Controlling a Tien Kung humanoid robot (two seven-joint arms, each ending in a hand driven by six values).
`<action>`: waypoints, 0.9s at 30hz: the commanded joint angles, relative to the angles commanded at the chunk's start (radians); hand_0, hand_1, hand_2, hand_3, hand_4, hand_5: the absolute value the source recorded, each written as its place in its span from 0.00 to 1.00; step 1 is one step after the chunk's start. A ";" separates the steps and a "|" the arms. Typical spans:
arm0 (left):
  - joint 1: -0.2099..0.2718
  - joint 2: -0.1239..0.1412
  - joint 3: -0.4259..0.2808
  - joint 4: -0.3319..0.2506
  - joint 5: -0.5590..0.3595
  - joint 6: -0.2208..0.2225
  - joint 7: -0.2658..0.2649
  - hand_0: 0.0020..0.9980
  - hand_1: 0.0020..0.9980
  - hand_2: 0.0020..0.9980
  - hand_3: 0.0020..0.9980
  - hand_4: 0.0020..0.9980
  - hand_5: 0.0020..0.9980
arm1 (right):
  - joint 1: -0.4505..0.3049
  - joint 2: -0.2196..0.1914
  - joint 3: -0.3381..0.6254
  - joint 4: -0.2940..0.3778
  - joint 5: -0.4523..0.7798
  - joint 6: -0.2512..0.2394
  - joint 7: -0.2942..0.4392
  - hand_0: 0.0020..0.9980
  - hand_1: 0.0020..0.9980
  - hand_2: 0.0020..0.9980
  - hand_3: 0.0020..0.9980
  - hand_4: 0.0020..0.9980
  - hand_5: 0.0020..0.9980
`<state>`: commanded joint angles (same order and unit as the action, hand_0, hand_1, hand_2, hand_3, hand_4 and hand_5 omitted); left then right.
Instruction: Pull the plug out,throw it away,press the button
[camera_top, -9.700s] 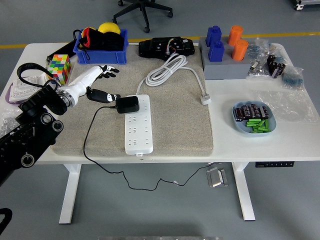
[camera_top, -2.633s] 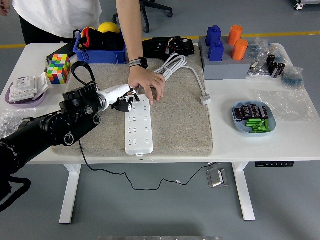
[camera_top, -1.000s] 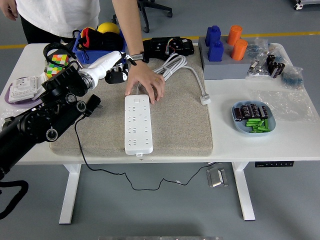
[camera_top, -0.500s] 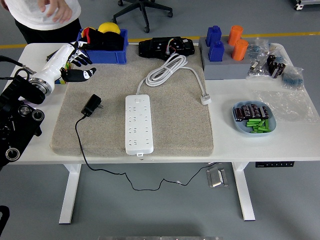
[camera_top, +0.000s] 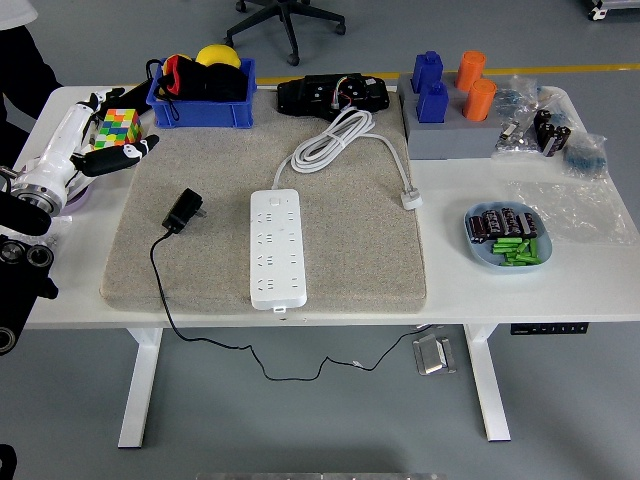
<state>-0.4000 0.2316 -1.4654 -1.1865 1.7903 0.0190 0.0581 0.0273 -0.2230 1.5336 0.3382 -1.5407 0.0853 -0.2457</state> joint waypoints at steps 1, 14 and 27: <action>0.000 0.000 -0.004 -0.001 0.002 -0.001 -0.001 0.99 1.00 0.98 0.94 0.85 0.37 | 0.002 0.000 0.001 0.000 0.000 -0.001 0.000 0.77 0.73 0.72 0.71 0.89 0.66; 0.016 -0.010 -0.031 -0.004 0.012 -0.019 0.019 0.99 1.00 0.98 0.95 0.86 0.40 | 0.011 -0.007 -0.012 -0.002 -0.002 -0.003 0.002 0.77 0.73 0.72 0.71 0.89 0.66; 0.036 -0.016 -0.056 -0.015 0.015 -0.030 0.030 0.99 1.00 0.97 0.95 0.86 0.41 | -0.004 -0.002 0.000 0.001 -0.005 -0.007 0.006 0.77 0.73 0.72 0.71 0.89 0.66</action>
<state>-0.3644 0.2156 -1.5211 -1.2015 1.8055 -0.0114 0.0879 0.0236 -0.2253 1.5337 0.3388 -1.5455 0.0786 -0.2400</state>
